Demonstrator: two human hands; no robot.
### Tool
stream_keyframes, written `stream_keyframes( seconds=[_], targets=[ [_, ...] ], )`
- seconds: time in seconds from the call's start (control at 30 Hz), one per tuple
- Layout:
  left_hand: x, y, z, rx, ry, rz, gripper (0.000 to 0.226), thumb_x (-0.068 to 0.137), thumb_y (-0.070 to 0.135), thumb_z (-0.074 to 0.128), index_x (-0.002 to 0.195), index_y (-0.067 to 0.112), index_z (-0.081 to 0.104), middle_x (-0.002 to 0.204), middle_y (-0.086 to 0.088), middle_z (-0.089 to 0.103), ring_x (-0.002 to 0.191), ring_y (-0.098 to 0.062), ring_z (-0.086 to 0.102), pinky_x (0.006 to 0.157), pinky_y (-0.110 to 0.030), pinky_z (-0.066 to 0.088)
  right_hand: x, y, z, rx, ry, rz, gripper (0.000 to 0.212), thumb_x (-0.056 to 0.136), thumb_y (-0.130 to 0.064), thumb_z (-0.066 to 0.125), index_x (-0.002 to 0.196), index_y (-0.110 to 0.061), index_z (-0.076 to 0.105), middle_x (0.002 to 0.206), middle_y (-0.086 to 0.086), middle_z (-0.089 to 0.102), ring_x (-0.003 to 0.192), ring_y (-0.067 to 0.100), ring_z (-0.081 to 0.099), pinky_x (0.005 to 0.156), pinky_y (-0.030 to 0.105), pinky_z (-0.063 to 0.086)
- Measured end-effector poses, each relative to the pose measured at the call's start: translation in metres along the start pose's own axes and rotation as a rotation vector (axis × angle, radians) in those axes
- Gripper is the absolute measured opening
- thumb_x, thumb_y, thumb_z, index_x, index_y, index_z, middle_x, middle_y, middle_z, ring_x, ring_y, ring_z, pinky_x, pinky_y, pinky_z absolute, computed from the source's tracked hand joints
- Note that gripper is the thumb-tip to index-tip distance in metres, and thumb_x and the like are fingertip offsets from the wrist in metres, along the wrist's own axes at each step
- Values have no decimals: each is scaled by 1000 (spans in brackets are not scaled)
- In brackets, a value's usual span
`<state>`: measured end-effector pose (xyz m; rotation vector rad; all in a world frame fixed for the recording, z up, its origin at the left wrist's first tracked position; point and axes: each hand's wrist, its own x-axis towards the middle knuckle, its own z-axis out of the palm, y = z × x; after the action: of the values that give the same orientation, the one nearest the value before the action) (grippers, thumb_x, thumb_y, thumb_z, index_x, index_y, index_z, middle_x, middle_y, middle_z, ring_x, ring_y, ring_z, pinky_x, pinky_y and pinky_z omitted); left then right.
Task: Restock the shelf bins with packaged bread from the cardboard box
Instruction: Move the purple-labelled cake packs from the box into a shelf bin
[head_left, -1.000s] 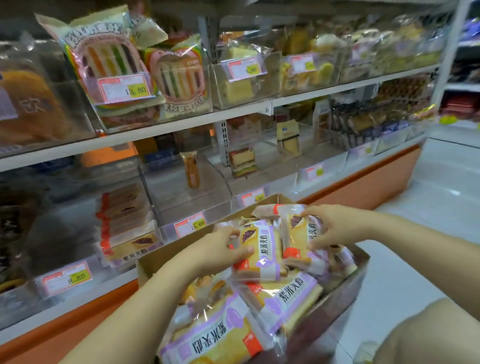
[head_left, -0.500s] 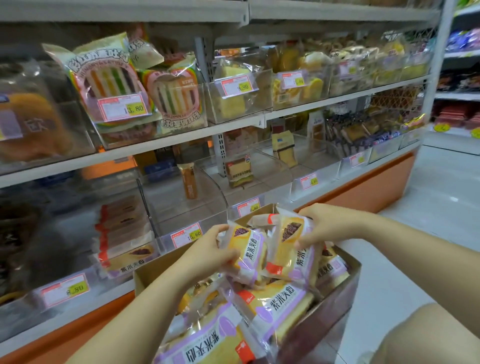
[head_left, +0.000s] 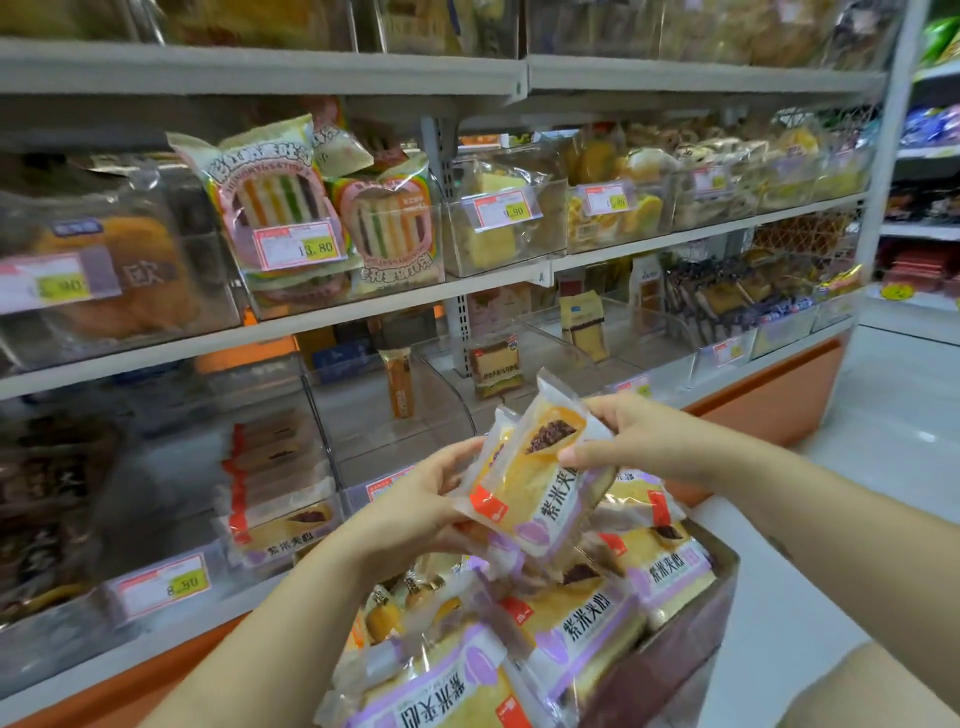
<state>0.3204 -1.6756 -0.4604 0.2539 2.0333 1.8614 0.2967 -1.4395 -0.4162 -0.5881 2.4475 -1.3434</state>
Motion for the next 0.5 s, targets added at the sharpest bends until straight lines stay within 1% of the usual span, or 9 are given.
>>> stream_keyframes(
  seconds=[0.07,0.17,0.27,0.33,0.37,0.4,0.43,0.47,0.5],
  targets=[
    [-10,7,-6,-34,-18,25,62,70,-4,72,119,30,55,112,3,69,102,-25,68,72,-40,59,1,-8,9,38,-2,-20,24,86,-21,69,108,-14,66,103,-1,73,97,14,69,96,40,50],
    [-22,13,-19,-107,11,50,50,79,-1,64,123,22,55,111,2,71,101,-22,68,70,-34,58,3,-22,18,29,-17,-40,27,84,-23,71,108,-13,66,102,1,73,96,16,69,96,43,50],
    [-33,21,-31,-98,33,44,45,81,17,61,126,21,56,115,-1,70,104,-20,67,76,-32,58,8,-33,28,-14,29,-67,31,79,-31,75,102,-12,67,98,5,73,93,22,70,92,51,50],
    [-42,26,-38,28,40,79,48,82,36,62,128,27,53,119,3,68,107,-18,66,81,-33,57,13,-39,37,-40,85,-98,35,74,-38,77,98,-14,68,94,5,74,89,23,70,89,50,52],
    [-47,29,-42,134,44,112,56,79,47,67,130,32,50,122,8,65,109,-15,65,86,-34,55,16,-41,42,-43,114,-118,34,73,-38,78,96,-14,69,90,4,74,86,20,71,85,46,55],
    [-52,31,-45,269,54,142,69,71,57,73,131,39,46,126,14,62,111,-10,62,91,-34,53,19,-43,47,-22,142,-146,30,74,-33,79,94,-13,69,85,2,74,80,16,71,79,40,57],
    [-57,34,-46,406,78,167,78,62,61,78,130,48,42,127,20,58,112,-2,60,94,-30,51,22,-45,54,15,163,-175,23,76,-28,78,91,-13,69,79,-1,74,74,11,70,72,33,57],
    [-61,35,-48,522,115,199,82,58,60,81,126,55,37,124,26,56,109,5,58,94,-25,50,26,-48,61,41,178,-203,17,76,-25,78,87,-16,69,74,-5,73,70,8,69,67,28,54],
    [-66,36,-49,613,164,236,84,58,56,83,125,58,32,122,31,54,107,10,56,92,-20,49,29,-51,69,53,192,-220,14,77,-25,78,85,-19,68,73,-7,72,68,6,68,64,24,52]
  ],
)
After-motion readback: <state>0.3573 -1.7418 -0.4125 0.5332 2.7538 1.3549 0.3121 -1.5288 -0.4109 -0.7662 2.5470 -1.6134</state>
